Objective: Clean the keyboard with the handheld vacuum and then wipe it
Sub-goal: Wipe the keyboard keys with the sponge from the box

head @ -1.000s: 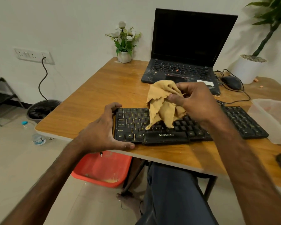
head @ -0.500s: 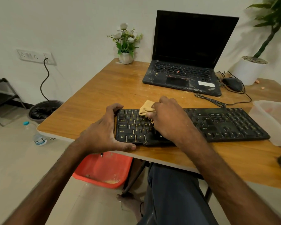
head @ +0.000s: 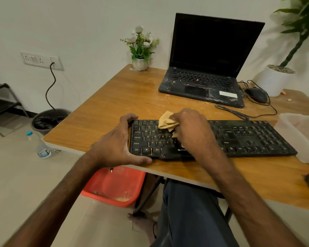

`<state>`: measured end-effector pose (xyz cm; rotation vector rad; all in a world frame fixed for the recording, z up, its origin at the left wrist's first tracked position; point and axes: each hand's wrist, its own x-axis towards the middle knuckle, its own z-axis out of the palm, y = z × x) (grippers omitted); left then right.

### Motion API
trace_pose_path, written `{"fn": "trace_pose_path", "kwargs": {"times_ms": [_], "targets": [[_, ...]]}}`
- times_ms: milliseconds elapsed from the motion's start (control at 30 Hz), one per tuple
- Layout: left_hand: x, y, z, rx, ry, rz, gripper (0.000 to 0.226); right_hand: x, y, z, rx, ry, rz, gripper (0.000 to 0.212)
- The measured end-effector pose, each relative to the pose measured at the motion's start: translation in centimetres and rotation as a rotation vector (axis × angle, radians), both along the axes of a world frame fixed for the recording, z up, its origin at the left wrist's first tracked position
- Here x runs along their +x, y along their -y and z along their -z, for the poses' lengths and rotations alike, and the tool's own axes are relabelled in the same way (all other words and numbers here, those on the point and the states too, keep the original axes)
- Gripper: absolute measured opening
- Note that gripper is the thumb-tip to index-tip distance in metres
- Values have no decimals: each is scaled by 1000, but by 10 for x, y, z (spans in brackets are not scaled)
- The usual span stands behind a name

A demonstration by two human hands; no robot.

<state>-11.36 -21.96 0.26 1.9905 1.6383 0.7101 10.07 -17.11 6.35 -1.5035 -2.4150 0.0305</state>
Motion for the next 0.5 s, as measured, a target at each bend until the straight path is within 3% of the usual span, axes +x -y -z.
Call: {"fn": "trace_pose_path", "kwargs": {"times_ms": [133,367,500], "targets": [[-1,1,1,8,-2,-1,126,-34,21,7,68,145,-203,43],[0,1,0,7,1,0,123,14,2,6,122,206,11,38],[2,1,0,14,-16,1,122,-8,13,4,46,207,-72,44]]}}
